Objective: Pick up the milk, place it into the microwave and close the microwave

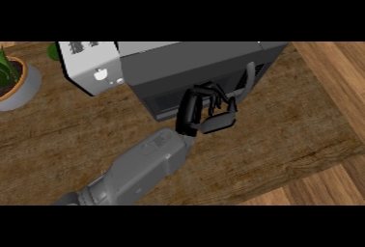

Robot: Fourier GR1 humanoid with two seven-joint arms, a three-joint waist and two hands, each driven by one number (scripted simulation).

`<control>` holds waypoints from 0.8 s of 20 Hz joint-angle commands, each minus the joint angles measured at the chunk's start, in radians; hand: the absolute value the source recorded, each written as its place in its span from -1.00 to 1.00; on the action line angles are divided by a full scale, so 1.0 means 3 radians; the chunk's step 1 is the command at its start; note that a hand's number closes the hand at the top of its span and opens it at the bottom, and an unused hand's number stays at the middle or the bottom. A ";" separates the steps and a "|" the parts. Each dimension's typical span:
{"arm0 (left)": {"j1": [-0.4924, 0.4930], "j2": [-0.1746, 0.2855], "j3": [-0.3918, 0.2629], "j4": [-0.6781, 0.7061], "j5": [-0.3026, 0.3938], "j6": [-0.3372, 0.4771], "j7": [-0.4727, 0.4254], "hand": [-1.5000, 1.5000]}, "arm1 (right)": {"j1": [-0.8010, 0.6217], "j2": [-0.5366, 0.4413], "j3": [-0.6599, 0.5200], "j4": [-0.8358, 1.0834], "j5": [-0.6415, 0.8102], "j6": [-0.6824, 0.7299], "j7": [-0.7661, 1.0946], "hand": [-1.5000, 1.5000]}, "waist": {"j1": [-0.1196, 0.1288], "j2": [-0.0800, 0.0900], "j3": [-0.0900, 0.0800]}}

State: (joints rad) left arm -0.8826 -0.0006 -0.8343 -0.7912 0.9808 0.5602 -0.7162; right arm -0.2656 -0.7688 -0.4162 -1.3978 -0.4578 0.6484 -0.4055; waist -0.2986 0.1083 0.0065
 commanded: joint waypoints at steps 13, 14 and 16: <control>-0.0365 0.0002 0.0073 0.0307 0.0226 -0.0052 -0.0007 1.00 | -0.0222 -0.0066 -0.0046 0.0373 -0.0259 0.0175 0.0023 -1.00 | 0.0035 0.0043 -0.0001; -0.0372 0.0002 0.0066 0.0310 0.0238 -0.0058 -0.0007 1.00 | -0.0219 -0.0117 -0.0039 0.0384 -0.0265 0.0236 0.0040 -1.00 | 0.0021 0.0040 -0.0002; -0.0376 0.0002 0.0068 0.0314 0.0258 -0.0042 -0.0040 1.00 | -0.0251 -0.0126 -0.0049 0.0409 -0.0276 0.0220 0.0048 -1.00 | 0.0026 0.0050 -0.0002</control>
State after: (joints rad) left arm -0.9071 -0.0007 -0.8729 -0.7754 1.0378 0.5563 -0.7470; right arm -0.3263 -0.7990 -0.4296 -1.2977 -0.5298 0.6812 -0.3743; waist -0.2882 0.1119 0.0086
